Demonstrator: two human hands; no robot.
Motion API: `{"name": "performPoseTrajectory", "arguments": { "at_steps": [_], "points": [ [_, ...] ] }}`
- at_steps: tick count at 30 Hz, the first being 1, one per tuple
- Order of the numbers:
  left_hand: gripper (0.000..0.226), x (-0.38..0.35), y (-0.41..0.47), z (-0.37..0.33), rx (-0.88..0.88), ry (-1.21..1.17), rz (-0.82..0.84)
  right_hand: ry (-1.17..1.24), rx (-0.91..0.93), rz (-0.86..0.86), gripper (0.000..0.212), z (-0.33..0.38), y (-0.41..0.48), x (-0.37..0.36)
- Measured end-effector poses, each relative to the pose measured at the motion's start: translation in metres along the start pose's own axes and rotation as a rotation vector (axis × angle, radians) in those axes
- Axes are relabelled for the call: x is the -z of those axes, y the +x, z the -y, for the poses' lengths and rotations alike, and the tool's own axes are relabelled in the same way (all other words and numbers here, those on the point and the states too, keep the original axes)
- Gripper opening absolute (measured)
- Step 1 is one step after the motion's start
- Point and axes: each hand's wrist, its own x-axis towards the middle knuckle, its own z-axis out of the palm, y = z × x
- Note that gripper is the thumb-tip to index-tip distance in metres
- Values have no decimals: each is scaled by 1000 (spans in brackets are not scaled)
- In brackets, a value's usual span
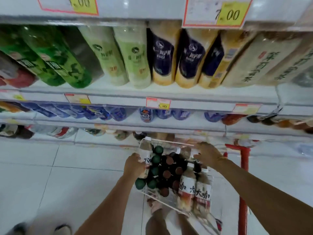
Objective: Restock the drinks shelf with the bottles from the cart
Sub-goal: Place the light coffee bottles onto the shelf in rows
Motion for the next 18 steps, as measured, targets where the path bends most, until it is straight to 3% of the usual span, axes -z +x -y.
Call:
{"name": "performPoseTrajectory", "arguments": {
  "at_steps": [7, 12, 18],
  "points": [
    [25, -31, 59, -16, -122, -109, -256, -306, 84, -1, 59, -9, 48, -65],
    [31, -49, 101, -19, -10, 30, -126, -392, 48, -131, 48, 2, 69, -80],
    [29, -66, 104, -35, 39, -94, -123, -389, -3, -203, 34, 12, 82, -85]
  ]
}}
